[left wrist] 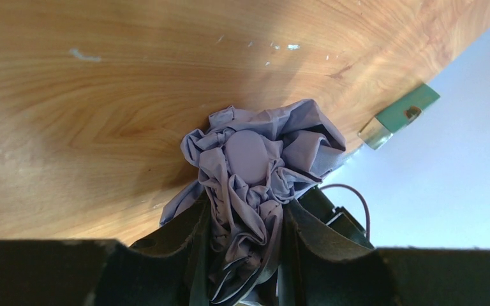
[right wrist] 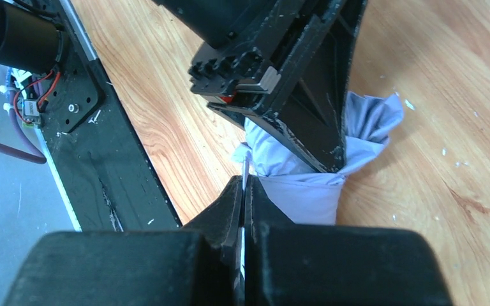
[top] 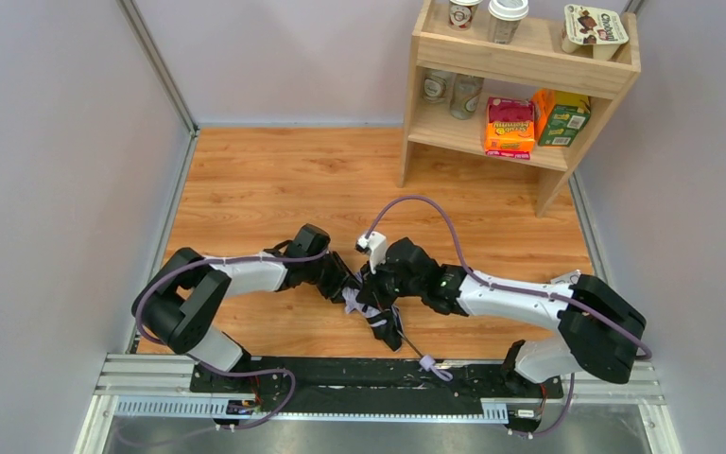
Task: Put away the umbrella
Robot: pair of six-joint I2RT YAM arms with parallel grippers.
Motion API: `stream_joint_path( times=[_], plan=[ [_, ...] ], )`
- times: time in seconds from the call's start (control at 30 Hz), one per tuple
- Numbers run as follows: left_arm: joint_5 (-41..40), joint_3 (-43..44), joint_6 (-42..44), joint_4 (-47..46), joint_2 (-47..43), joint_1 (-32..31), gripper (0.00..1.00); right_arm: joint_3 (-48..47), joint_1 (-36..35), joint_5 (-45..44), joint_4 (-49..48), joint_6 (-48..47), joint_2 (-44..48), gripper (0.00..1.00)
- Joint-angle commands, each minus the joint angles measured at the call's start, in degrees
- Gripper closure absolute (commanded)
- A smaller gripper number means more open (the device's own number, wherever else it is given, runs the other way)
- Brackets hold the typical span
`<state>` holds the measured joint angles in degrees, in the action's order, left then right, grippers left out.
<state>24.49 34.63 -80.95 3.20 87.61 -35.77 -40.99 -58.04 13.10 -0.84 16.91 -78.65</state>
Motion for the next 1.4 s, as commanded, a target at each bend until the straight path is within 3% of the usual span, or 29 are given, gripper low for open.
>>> stream_joint_path(
  times=[0.0,0.2,0.37,0.5,0.67,0.8,0.97,1.2,1.37],
  plan=[
    [-1.48,-2.55,1.32,-11.52,5.71,2.19,1.0,-2.52,-0.94,14.04,-14.97,3.83,-0.53,1.0],
    [-2.6,-4.66,2.89,-11.03,6.16,2.55,1.0,0.65,-1.28,16.08,-16.48,6.21,-2.12,1.0],
    [-1.02,-4.93,4.39,-9.36,5.03,4.3,1.0,4.6,-1.2,10.98,-16.03,5.24,-2.99,1.0],
    [-3.05,-3.17,6.5,-1.99,3.88,5.44,1.0,4.7,-2.69,2.65,-15.52,3.49,-2.38,1.0],
    [1.17,-3.6,3.88,-3.47,5.64,5.54,1.0,0.31,-6.28,-11.5,-9.72,-2.74,-3.96,1.0],
    [0.99,-3.79,2.55,-3.47,4.5,5.53,1.0,-1.45,-12.61,-28.1,-7.95,-7.32,-7.64,1.0],
    [-0.5,-2.38,2.89,2.15,2.48,5.89,1.0,-1.2,-16.84,-38.05,-7.42,-9.26,-12.4,1.0],
    [1.52,-1.94,5.18,4.44,3.09,8.43,1.0,-2.16,-20.26,-42.98,-3.73,-11.19,-15.64,1.0],
    [1.35,-0.62,7.37,7.6,2.74,9.31,1.0,-3.48,-20.62,-37.55,-1.35,-9.7,-18.38,1.0]
  ],
)
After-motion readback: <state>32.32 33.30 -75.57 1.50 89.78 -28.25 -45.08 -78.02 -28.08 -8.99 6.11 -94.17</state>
